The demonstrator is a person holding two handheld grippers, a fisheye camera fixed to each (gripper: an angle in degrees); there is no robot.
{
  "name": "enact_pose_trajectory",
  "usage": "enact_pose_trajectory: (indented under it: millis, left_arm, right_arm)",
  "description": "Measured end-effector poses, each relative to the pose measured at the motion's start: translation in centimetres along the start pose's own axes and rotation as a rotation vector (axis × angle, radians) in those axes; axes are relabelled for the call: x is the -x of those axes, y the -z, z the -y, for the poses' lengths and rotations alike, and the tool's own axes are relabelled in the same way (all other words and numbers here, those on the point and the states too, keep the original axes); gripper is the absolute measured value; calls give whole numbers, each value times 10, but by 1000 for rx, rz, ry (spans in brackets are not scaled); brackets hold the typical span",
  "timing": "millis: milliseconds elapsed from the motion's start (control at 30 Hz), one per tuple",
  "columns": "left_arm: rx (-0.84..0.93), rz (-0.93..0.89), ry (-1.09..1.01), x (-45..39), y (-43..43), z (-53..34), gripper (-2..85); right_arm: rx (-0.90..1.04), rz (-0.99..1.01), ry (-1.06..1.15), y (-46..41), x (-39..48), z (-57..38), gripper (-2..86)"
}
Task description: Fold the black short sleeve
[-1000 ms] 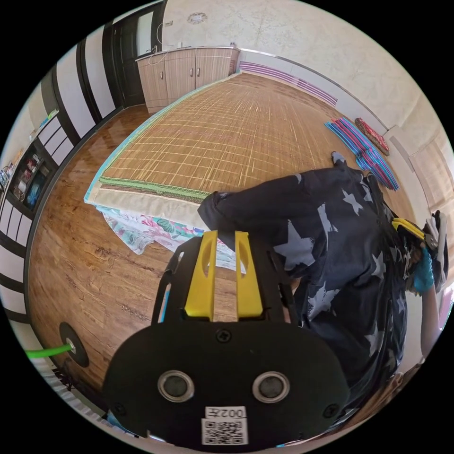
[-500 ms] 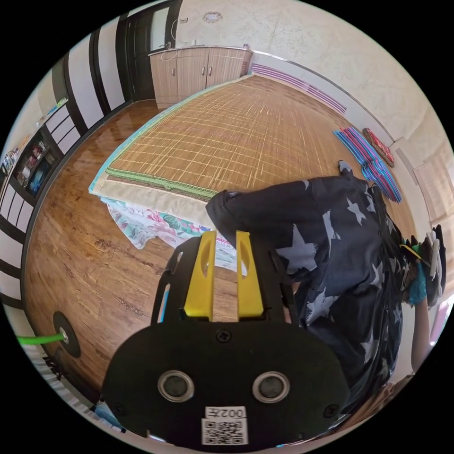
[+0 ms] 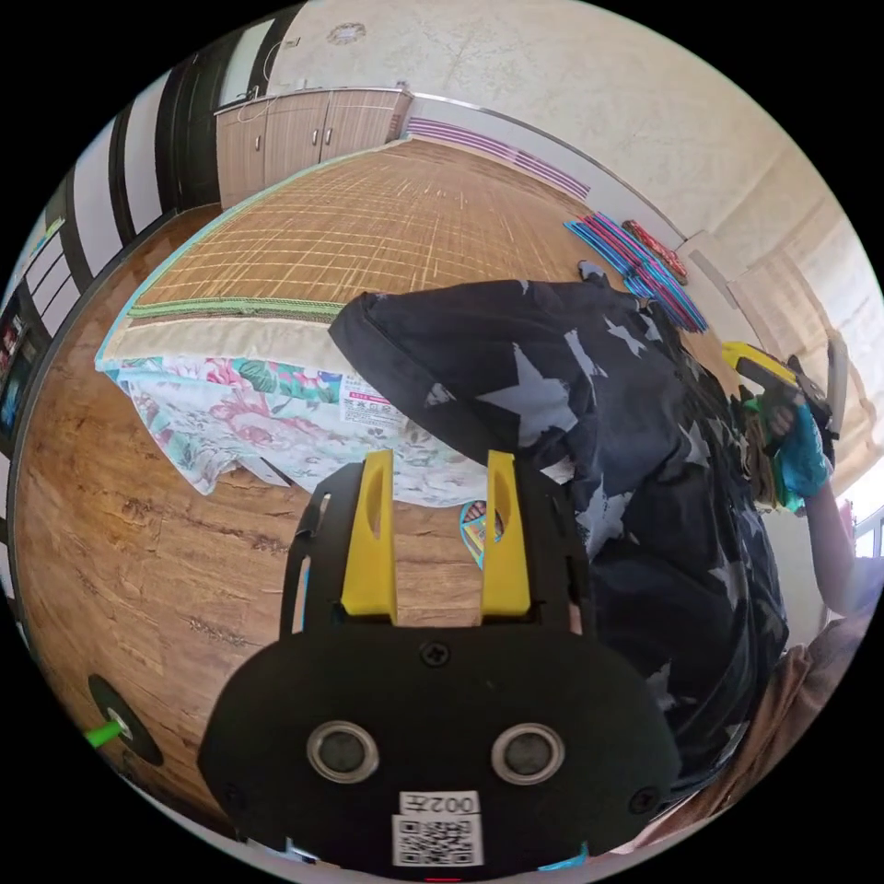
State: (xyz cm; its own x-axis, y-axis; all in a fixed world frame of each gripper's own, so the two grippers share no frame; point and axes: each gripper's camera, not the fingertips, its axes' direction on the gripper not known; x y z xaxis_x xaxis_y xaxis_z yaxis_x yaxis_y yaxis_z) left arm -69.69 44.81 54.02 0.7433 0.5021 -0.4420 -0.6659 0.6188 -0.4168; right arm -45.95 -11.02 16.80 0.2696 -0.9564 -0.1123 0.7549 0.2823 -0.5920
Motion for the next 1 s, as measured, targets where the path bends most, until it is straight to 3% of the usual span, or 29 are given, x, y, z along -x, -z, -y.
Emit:
enact_pose_trajectory:
  millis: [233,467,567,867,1000]
  left_arm:
    - [5,-123,-47,11,-27,-3,118]
    - [-2,-158,-89,19,-35,-1,103]
    - [-12,-155,-91,20,-33,0,87]
    - [-22,-159,-73,13,-13,0,5]
    - [20,-65,-10,10,16,1,-7]
  right_arm:
    - [-29,258,225,-72,117,156,96]
    - [34,382,417,-163,245,285,114]
    - [74,348,468,-202,284,316,116]
    - [91,256,484,-241,298,343,64]
    - [35,261,473,-230,273,343,47]
